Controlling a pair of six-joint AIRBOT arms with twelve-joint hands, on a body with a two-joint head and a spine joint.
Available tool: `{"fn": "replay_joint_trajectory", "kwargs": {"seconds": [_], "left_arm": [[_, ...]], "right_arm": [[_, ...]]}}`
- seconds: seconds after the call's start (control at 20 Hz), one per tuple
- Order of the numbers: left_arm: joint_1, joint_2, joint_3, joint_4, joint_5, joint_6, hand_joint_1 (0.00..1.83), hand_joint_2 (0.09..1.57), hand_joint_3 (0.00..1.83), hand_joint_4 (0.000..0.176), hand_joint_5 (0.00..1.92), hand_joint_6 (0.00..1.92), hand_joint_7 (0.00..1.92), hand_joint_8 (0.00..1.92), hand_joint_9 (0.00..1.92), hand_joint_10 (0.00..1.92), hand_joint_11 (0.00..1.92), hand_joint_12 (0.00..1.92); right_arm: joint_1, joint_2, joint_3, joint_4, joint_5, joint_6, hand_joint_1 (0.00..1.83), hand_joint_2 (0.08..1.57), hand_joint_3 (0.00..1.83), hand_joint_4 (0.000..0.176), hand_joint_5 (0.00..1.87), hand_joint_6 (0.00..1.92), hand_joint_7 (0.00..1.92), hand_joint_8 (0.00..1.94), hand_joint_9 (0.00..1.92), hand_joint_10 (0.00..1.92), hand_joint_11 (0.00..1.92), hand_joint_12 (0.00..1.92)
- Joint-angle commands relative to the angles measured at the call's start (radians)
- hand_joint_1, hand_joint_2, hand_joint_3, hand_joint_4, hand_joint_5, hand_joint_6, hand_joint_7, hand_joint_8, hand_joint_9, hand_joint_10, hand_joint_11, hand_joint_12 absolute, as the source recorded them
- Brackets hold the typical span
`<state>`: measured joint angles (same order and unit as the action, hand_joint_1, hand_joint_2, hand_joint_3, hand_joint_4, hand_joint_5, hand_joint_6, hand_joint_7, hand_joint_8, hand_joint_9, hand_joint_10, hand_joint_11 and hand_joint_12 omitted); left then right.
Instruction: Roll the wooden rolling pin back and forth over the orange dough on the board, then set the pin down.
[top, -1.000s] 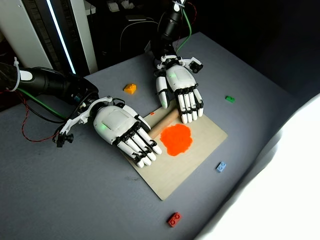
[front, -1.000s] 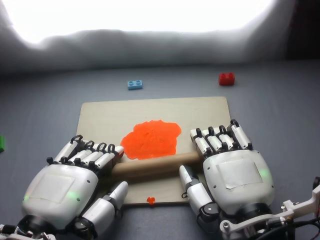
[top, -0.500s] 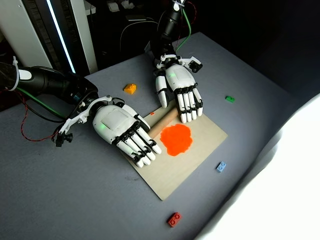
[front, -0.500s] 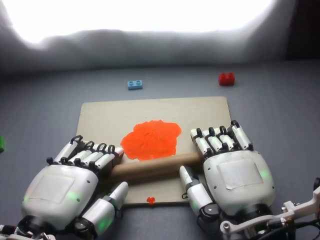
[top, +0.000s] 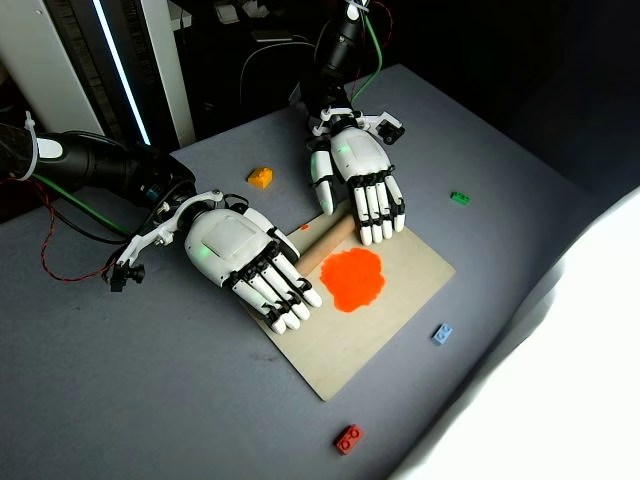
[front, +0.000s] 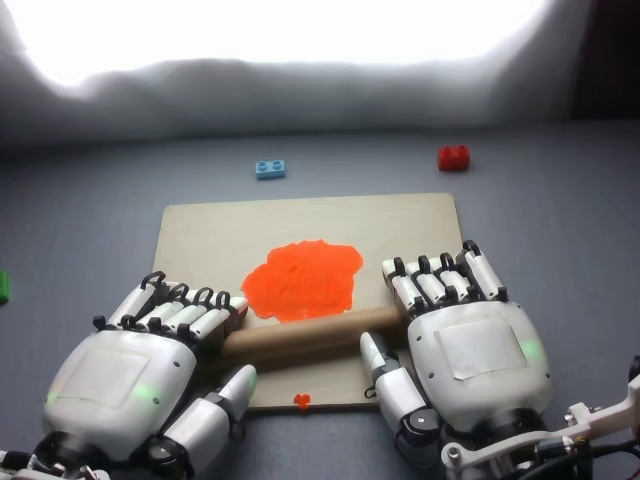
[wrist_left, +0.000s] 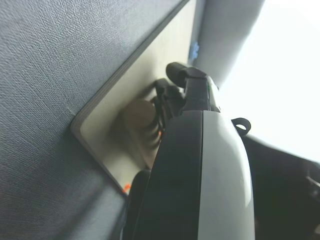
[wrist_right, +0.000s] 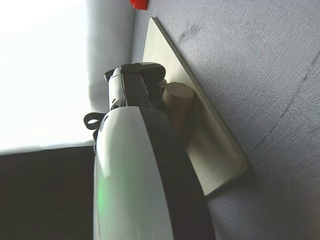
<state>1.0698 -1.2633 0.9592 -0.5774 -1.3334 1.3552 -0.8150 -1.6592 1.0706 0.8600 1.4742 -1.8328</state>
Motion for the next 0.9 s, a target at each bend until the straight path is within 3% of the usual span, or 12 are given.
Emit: {"fn": "replay_joint_trajectory", "kwargs": {"seconds": [0.0, 0.15, 0.85], "left_arm": [[0.003, 0.001, -0.005, 0.034, -0.050, -0.003, 0.00, 1.57, 0.09, 0.000, 0.44, 0.00, 0.49, 0.00, 0.39, 0.00, 0.00, 0.69], [0.005, 0.003, -0.006, 0.043, -0.047, -0.005, 0.00, 1.57, 0.09, 0.000, 0.45, 0.01, 0.50, 0.00, 0.40, 0.00, 0.00, 0.70], [0.005, 0.016, -0.014, 0.054, -0.032, -0.015, 0.00, 1.57, 0.09, 0.000, 0.45, 0.01, 0.51, 0.00, 0.41, 0.01, 0.00, 0.71]], "right_arm": [[-0.006, 0.005, -0.003, -0.066, 0.082, -0.005, 0.00, 1.57, 0.00, 0.000, 0.39, 0.01, 0.48, 0.01, 0.47, 0.02, 0.00, 1.05], [-0.004, 0.006, -0.003, -0.077, 0.081, -0.003, 0.00, 1.57, 0.00, 0.000, 0.35, 0.00, 0.45, 0.00, 0.44, 0.00, 0.00, 0.97], [0.012, 0.010, -0.003, -0.103, 0.092, -0.003, 0.00, 1.57, 0.00, 0.000, 0.39, 0.01, 0.47, 0.00, 0.45, 0.01, 0.00, 1.02]]}}
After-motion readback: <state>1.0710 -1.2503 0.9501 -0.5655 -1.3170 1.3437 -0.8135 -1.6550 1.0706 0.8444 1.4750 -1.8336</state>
